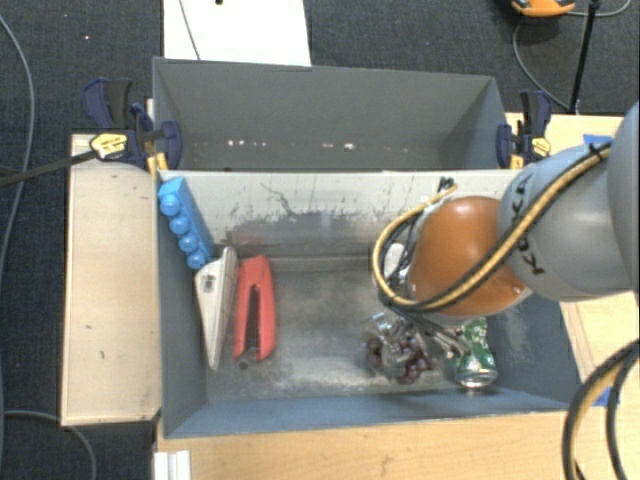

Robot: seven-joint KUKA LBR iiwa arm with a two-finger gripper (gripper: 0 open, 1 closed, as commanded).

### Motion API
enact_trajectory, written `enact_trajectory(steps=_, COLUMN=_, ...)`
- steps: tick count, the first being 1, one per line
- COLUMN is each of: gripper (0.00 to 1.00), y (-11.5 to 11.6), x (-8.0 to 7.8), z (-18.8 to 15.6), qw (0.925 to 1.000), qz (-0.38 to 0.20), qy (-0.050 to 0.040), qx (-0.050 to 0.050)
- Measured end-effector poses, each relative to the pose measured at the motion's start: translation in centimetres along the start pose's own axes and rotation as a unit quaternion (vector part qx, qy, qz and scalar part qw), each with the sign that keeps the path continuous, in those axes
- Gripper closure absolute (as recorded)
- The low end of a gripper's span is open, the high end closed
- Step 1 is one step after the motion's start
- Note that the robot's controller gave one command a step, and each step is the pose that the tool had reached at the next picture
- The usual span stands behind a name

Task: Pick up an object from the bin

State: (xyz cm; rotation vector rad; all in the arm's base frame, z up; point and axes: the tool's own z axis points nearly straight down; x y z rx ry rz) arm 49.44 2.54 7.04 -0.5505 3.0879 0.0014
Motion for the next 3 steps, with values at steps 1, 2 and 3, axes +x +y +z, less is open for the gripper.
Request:
enact_trajectory(steps=1, gripper=1.00, y=0.1, x=-0.8, z=-12.0, qw=0.9989, qz=-0.047, qy=-0.0001, qx=-0.001)
enact_trajectory(steps=2, gripper=1.00, y=0.1, x=-0.8, z=-12.0, qw=0.9989, qz=-0.047, qy=0.0000, qx=-0.001)
enact_trajectory(steps=3, gripper=1.00, y=0.3, x=0.0, z=-15.7, qw=0.9993, qz=-0.037, qy=0.0014, qx=-0.002)
